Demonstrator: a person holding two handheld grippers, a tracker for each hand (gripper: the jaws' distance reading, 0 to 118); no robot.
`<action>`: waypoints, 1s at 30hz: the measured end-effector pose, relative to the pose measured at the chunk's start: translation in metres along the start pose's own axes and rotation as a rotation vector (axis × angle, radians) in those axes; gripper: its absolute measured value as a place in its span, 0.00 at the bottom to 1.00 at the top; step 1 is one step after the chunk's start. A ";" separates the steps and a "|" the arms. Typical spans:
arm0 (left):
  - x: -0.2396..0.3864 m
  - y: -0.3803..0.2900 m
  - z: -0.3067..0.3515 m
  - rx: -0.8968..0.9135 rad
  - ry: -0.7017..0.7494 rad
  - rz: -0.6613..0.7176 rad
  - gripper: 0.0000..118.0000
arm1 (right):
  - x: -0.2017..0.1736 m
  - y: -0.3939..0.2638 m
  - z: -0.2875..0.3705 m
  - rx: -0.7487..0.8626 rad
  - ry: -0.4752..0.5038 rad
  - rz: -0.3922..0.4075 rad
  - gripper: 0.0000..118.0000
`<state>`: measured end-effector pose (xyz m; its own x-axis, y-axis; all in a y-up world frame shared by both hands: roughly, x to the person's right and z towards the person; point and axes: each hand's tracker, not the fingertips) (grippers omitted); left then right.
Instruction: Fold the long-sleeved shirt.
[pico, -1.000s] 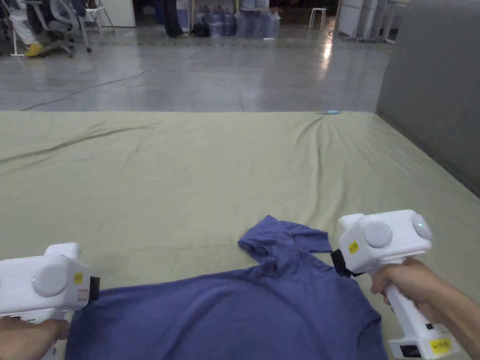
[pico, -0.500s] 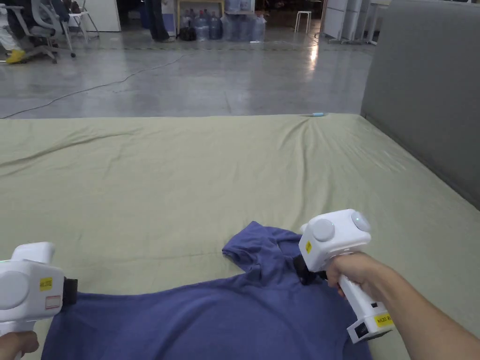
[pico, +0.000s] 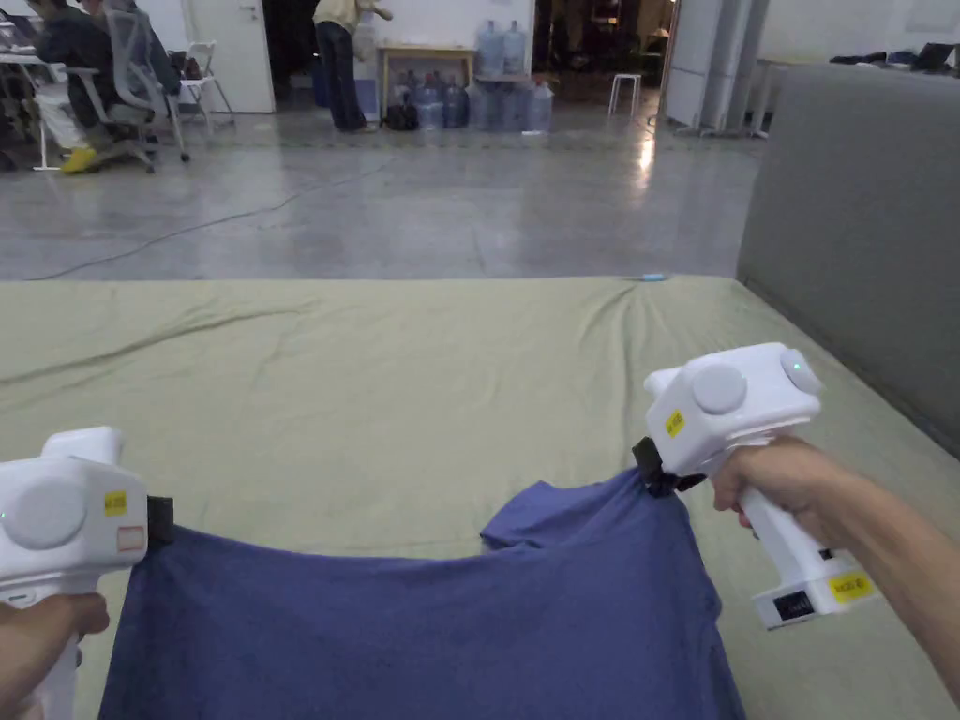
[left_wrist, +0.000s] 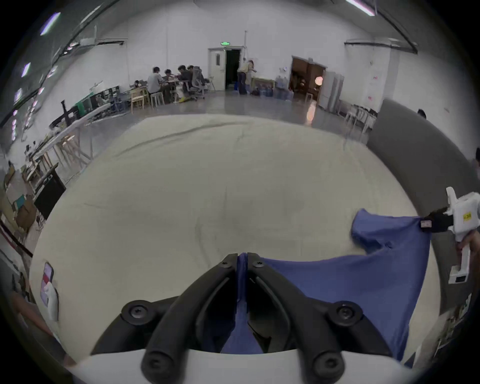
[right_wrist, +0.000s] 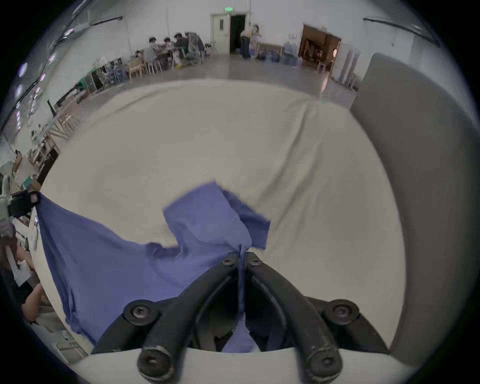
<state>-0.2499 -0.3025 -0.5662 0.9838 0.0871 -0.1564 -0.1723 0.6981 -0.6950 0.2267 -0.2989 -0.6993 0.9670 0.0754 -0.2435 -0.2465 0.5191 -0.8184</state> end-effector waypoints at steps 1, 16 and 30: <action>0.001 0.015 0.012 0.018 -0.005 0.002 0.00 | 0.001 0.010 0.019 0.019 -0.016 0.014 0.00; 0.017 0.296 0.268 0.588 0.055 0.036 0.00 | 0.029 0.199 0.394 0.678 -0.149 -0.062 0.00; 0.013 0.324 0.303 0.616 0.038 0.049 0.00 | 0.016 0.217 0.443 0.776 -0.200 -0.085 0.00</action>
<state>-0.2777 0.1405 -0.5807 0.9711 0.1117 -0.2110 -0.1460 0.9771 -0.1549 0.2178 0.1920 -0.6501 0.9918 0.1219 -0.0383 -0.1274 0.9678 -0.2170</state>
